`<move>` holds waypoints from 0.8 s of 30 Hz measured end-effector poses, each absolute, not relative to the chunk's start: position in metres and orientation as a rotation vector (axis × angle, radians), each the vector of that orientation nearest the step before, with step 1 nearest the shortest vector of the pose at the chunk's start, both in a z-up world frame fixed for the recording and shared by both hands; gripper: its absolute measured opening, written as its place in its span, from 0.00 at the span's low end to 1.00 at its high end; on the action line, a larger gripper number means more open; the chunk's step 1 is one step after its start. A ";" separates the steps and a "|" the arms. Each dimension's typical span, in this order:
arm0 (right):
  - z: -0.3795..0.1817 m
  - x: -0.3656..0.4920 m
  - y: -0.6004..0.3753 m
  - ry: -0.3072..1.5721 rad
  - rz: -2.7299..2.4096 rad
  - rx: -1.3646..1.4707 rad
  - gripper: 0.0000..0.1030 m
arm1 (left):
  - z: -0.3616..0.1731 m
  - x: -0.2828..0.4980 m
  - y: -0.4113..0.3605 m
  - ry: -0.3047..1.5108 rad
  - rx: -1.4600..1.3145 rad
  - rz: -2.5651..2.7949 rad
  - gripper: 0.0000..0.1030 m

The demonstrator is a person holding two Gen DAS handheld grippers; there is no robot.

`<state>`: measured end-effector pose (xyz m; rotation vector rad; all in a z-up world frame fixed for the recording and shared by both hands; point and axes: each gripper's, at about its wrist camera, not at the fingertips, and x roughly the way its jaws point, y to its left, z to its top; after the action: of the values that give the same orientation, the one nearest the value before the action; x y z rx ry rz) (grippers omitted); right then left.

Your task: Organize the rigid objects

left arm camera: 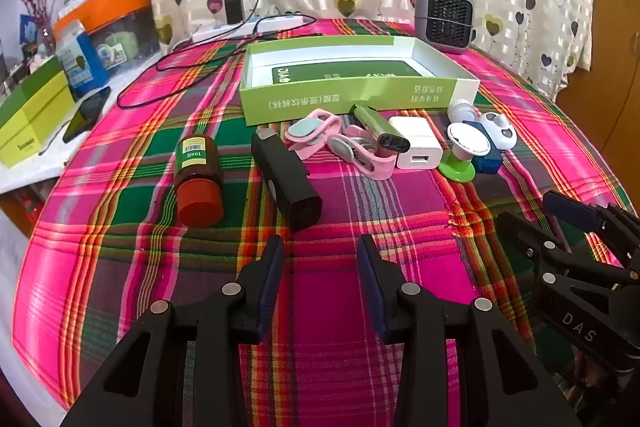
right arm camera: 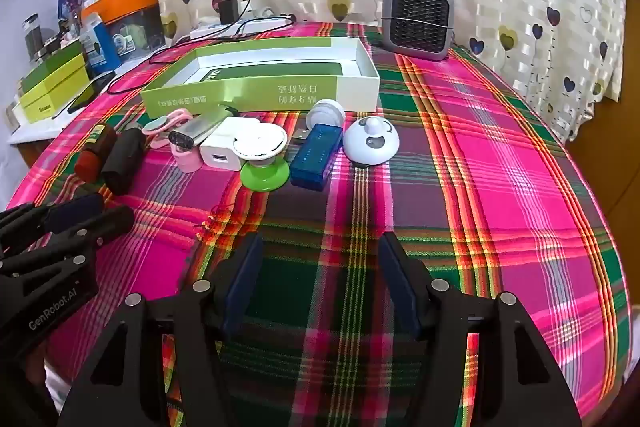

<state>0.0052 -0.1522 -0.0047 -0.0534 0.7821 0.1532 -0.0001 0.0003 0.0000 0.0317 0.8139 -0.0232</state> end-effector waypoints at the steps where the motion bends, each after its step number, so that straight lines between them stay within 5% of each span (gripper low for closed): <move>1: -0.005 0.005 -0.152 0.781 0.153 -0.054 0.58 | 0.000 0.000 0.000 0.815 0.035 -0.022 0.35; 24: -0.004 0.004 -0.152 0.784 0.155 -0.051 0.58 | -0.001 0.000 0.001 0.824 0.028 -0.030 0.35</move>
<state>0.0042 -0.1518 -0.0041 -0.0514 0.7840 0.1548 -0.0001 0.0007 -0.0008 0.0282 0.8237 -0.0297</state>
